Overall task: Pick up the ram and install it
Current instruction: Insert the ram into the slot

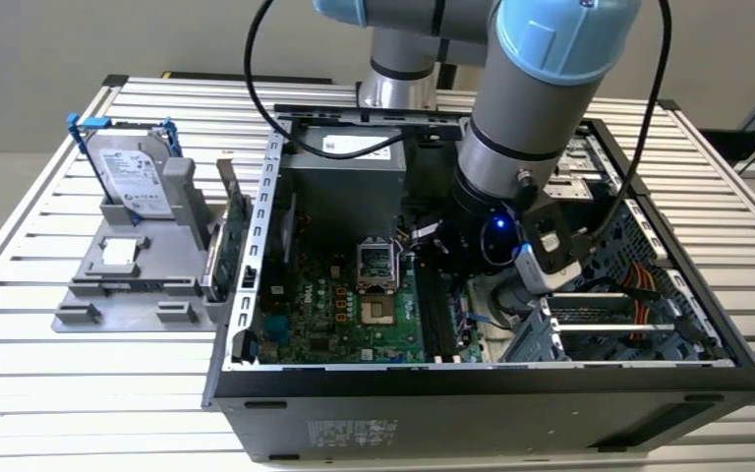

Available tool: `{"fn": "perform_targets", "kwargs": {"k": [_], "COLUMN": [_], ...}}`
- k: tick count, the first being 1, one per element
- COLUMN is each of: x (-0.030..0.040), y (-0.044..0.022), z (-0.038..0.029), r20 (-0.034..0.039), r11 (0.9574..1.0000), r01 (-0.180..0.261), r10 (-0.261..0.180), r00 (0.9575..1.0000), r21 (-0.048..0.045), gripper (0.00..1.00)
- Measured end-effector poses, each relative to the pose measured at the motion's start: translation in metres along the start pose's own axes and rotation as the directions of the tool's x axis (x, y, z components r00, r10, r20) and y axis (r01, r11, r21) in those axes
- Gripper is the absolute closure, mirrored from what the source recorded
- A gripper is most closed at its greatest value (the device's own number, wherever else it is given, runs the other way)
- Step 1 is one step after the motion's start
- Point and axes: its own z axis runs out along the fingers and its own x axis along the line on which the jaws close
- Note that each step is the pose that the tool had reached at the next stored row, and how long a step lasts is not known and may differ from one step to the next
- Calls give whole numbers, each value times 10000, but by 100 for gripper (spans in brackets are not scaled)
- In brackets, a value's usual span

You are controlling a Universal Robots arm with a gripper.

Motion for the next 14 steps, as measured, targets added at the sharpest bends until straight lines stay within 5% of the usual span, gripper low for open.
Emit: {"fn": "perform_targets", "kwargs": {"k": [14], "x": [-2], "y": [-35], "z": [74], "r20": [0], "r11": [10000], "r01": [0], "r10": [0], "r00": [10000], "r21": [1], "gripper": [100]}}
